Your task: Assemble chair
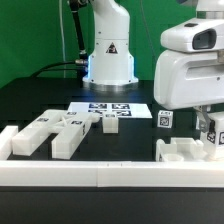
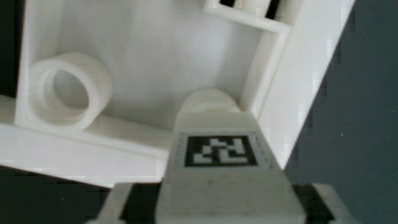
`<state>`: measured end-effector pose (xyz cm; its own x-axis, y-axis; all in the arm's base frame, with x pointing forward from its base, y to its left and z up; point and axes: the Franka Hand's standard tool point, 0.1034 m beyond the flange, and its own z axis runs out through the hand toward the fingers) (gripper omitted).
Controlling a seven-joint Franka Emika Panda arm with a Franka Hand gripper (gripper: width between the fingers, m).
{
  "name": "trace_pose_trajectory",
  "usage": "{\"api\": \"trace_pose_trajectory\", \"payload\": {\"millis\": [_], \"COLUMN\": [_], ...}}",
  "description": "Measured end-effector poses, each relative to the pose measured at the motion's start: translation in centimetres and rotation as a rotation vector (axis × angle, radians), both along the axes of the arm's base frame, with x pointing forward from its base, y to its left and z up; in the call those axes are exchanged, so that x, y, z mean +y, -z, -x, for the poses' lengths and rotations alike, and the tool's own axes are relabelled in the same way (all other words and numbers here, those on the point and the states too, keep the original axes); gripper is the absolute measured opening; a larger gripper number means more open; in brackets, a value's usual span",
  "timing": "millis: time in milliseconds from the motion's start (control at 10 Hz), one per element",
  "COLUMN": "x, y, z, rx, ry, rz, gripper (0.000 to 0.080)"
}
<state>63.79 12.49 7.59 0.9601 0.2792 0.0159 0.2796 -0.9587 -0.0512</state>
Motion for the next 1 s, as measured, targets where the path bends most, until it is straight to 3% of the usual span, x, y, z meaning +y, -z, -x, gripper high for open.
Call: {"api": "trace_pose_trajectory", "payload": {"millis": [1000], "x": [0.10], "y": [0.18], "z": [0.00], "rx": [0.020], "ry": [0.831], "rz": [-0.032], "gripper": [0.0290]}}
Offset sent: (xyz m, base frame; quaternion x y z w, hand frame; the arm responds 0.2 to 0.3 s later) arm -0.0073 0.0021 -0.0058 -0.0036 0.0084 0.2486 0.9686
